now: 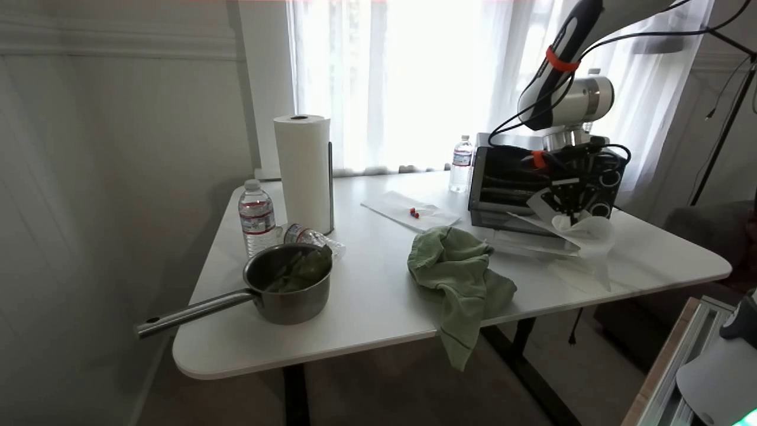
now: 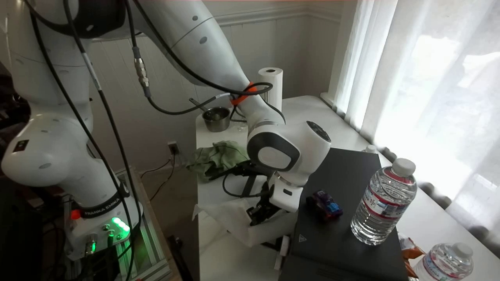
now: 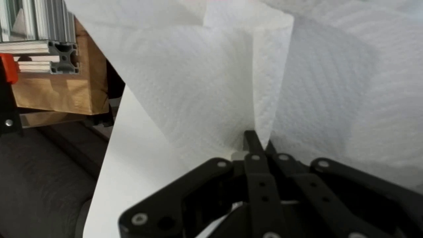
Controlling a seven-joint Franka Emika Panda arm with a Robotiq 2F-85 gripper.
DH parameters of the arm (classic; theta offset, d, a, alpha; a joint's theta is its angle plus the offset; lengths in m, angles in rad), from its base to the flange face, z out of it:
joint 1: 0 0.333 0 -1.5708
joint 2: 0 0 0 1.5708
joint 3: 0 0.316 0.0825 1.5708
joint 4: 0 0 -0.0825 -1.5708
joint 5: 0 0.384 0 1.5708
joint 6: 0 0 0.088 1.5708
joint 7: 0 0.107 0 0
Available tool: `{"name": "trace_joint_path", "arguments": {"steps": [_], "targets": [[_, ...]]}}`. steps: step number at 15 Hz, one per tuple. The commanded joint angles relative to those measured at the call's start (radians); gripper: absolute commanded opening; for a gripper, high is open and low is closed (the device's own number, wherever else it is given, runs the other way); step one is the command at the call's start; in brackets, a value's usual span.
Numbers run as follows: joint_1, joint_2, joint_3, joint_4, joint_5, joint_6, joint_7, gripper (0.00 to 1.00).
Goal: Use the paper towel to wipe the toaster oven door
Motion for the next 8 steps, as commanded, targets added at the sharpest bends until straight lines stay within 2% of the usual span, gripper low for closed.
{"name": "trace_joint_path", "arguments": {"steps": [1, 8], "targets": [[0.002, -0.010, 0.033, -0.007, 0.052, 0.029, -0.056, 0.00], [0.024, -0.039, 0.095, -0.032, 0.110, 0.082, -0.162, 0.00]]}}
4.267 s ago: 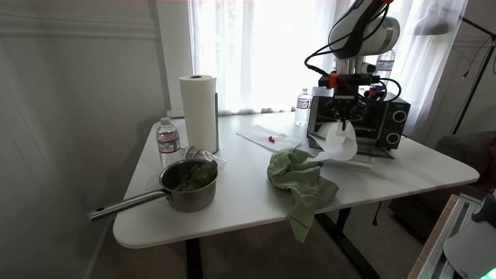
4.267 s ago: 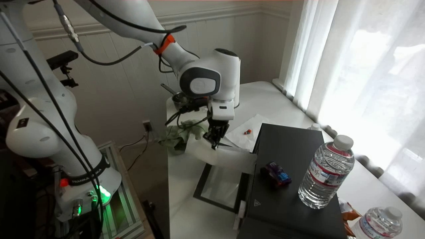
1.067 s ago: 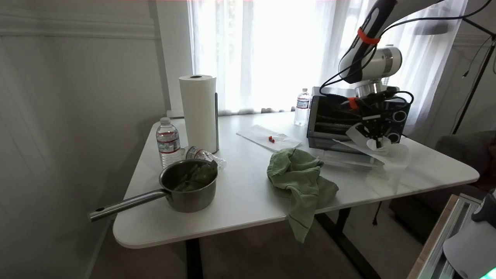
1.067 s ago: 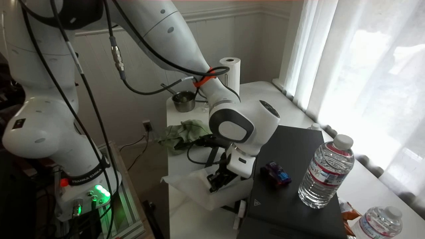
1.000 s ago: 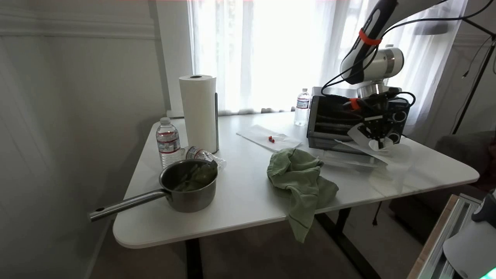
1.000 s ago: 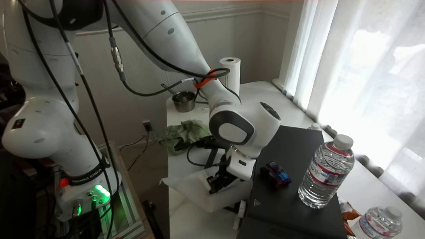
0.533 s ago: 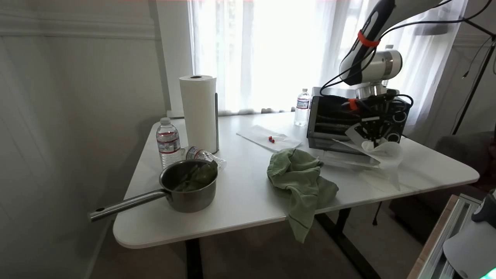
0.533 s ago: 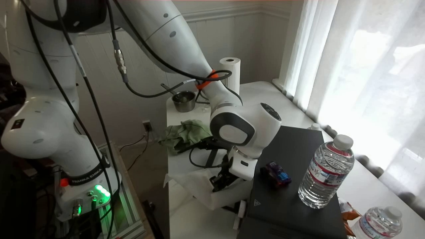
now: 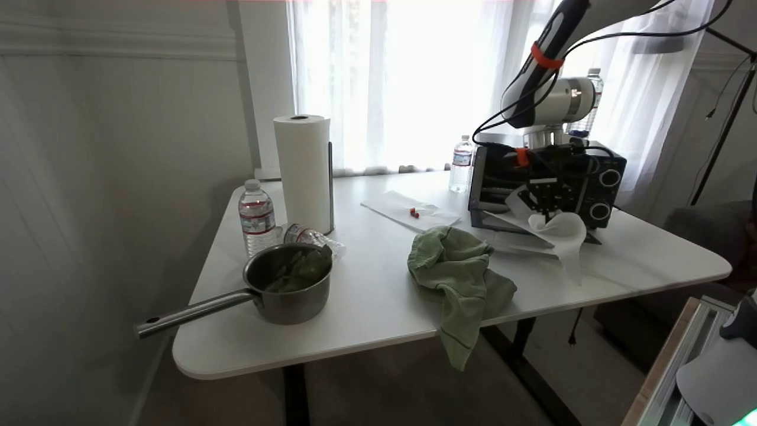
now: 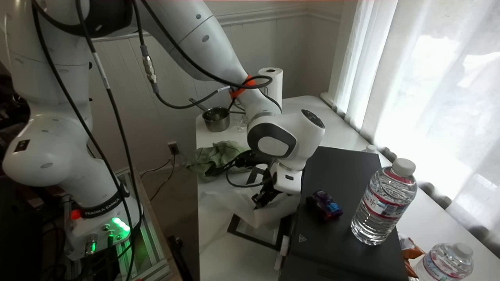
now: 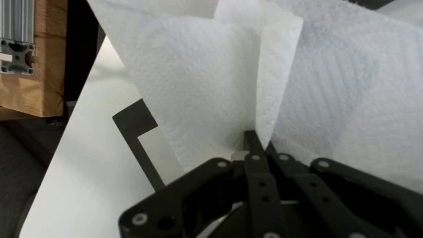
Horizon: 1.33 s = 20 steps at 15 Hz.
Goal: Use the paper towel to wipe the toaster oven door
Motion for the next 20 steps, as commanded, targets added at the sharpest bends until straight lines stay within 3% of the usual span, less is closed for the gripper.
{"name": "trace_joint_path", "arguments": {"steps": [1, 13, 20], "targets": [[0.009, -0.036, 0.033, -0.035, 0.071, 0.040, -0.086, 0.00], [0.049, -0.066, 0.107, -0.049, 0.199, 0.022, -0.303, 0.00], [0.031, -0.036, 0.117, -0.030, 0.327, 0.203, -0.389, 0.00]]}}
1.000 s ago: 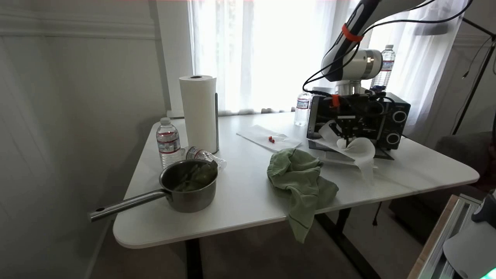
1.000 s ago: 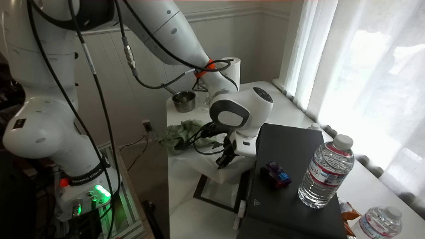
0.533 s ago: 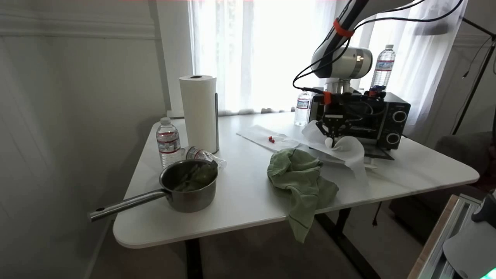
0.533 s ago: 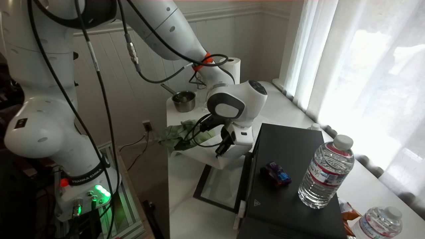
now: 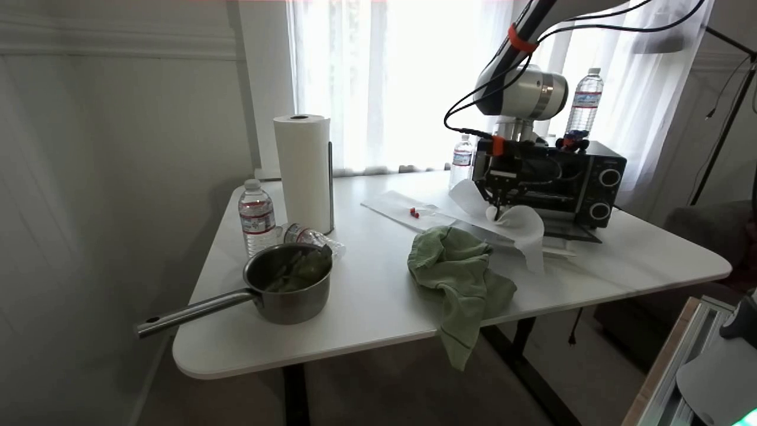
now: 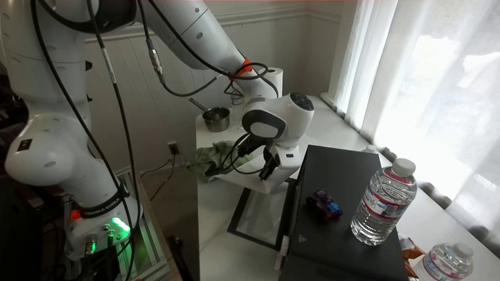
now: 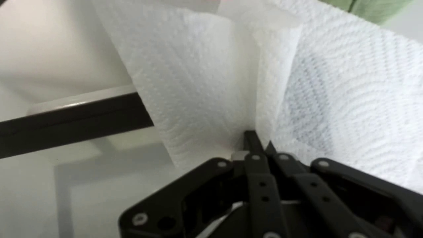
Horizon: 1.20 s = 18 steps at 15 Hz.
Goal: Use the paper towel to wipe the toaster oven door
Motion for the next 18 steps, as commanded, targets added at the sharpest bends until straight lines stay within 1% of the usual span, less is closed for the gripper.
{"name": "trace_joint_path", "arguments": {"steps": [1, 4, 6, 8, 10, 13, 16, 18], "targets": [[-0.011, 0.006, 0.012, -0.014, 0.084, 0.101, -0.060, 0.00], [-0.007, 0.030, 0.008, -0.011, 0.102, 0.188, -0.061, 0.00], [0.009, 0.038, -0.016, -0.016, 0.082, 0.229, -0.007, 0.00], [0.028, 0.040, -0.048, -0.021, 0.048, 0.243, 0.059, 0.00], [0.056, 0.037, -0.099, -0.030, 0.000, 0.221, 0.154, 0.00], [0.100, 0.027, -0.178, -0.047, -0.111, 0.162, 0.314, 0.00], [0.117, 0.012, -0.221, -0.061, -0.212, 0.070, 0.416, 0.00], [0.112, 0.006, -0.239, -0.064, -0.262, 0.022, 0.466, 0.00]]}}
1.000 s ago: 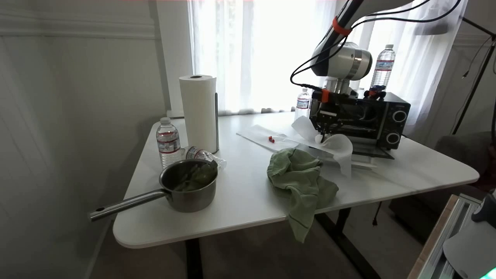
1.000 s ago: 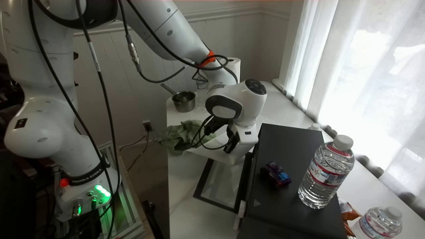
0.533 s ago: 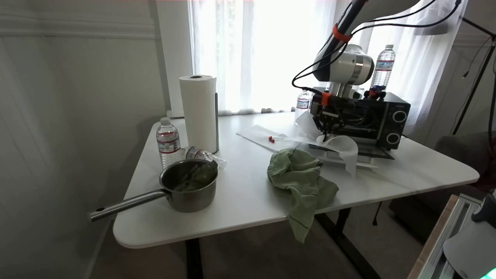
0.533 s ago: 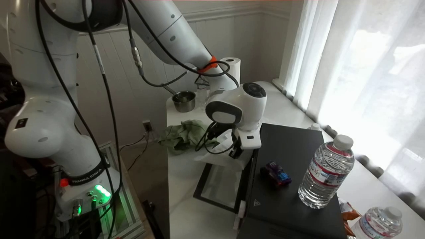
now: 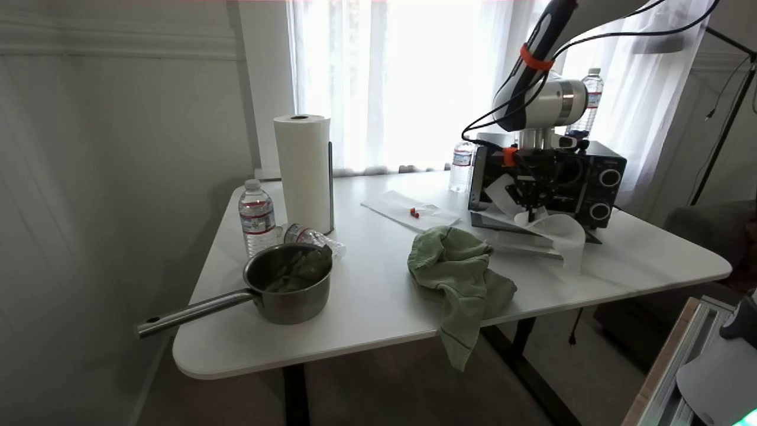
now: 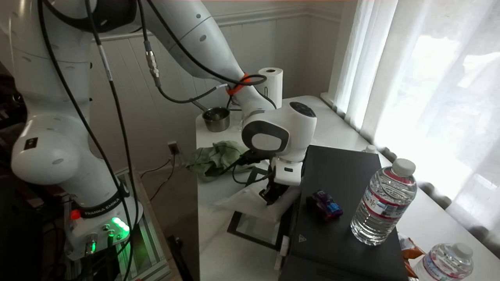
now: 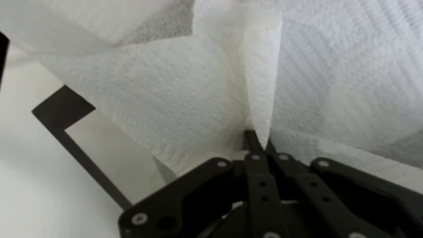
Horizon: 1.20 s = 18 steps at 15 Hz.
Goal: Use the paper towel to wipe the toaster oven door
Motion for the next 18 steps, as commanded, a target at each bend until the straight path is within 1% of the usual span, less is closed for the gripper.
{"name": "trace_joint_path", "arguments": {"steps": [1, 6, 8, 10, 14, 18], "targets": [[0.006, -0.033, -0.040, -0.037, -0.097, -0.081, 0.109, 0.00], [-0.038, -0.031, -0.063, -0.024, -0.135, -0.168, 0.156, 0.00], [-0.056, -0.047, -0.050, -0.032, -0.140, -0.236, 0.118, 0.00], [-0.062, -0.063, -0.035, -0.044, -0.142, -0.267, 0.082, 0.00], [-0.054, -0.102, 0.006, -0.081, -0.127, -0.222, 0.009, 0.00], [-0.047, -0.134, 0.068, -0.101, -0.096, -0.176, -0.062, 0.00]]}}
